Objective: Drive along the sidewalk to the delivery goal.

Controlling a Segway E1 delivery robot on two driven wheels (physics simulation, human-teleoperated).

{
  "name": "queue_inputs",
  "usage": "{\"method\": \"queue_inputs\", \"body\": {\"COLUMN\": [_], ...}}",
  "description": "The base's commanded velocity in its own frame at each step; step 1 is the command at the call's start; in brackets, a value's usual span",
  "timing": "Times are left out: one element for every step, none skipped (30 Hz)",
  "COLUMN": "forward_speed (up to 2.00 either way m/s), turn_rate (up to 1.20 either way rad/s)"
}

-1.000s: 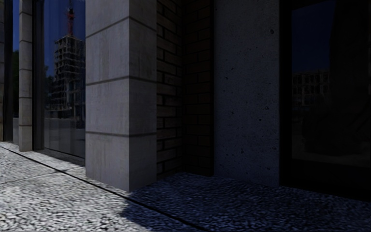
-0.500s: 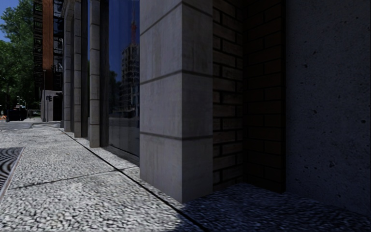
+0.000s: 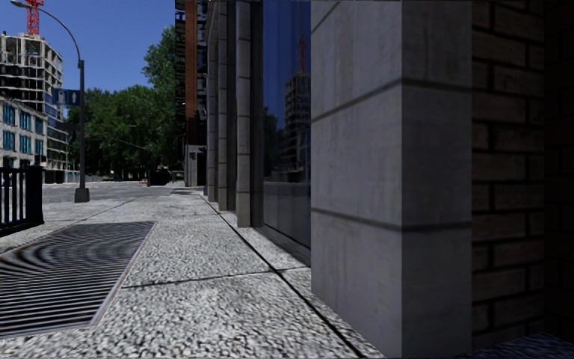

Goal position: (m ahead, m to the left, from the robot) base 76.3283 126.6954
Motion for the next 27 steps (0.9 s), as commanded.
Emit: {"method": "queue_inputs", "body": {"forward_speed": [0.82, 0.82, 0.82, 0.82, 0.82, 0.82, 0.83, 0.83, 0.83, 0.86, 0.87, 0.88, 0.88, 0.89, 0.89, 0.89, 0.90, 0.91, 0.91, 0.91, 0.91, 0.92, 0.93, 0.93, 0.93, 0.93, 0.94], "turn_rate": [0.74, 0.74, 0.74, 0.74, 0.74, 0.74, 0.74, 0.74, 0.74, 0.74, 0.74, 0.74, 0.74, 0.73, 0.73, 0.73, 0.68, 0.50, 0.00, 0.00, 0.00, 0.00, 0.00, 0.00, 0.00, 0.00, 0.00]}}
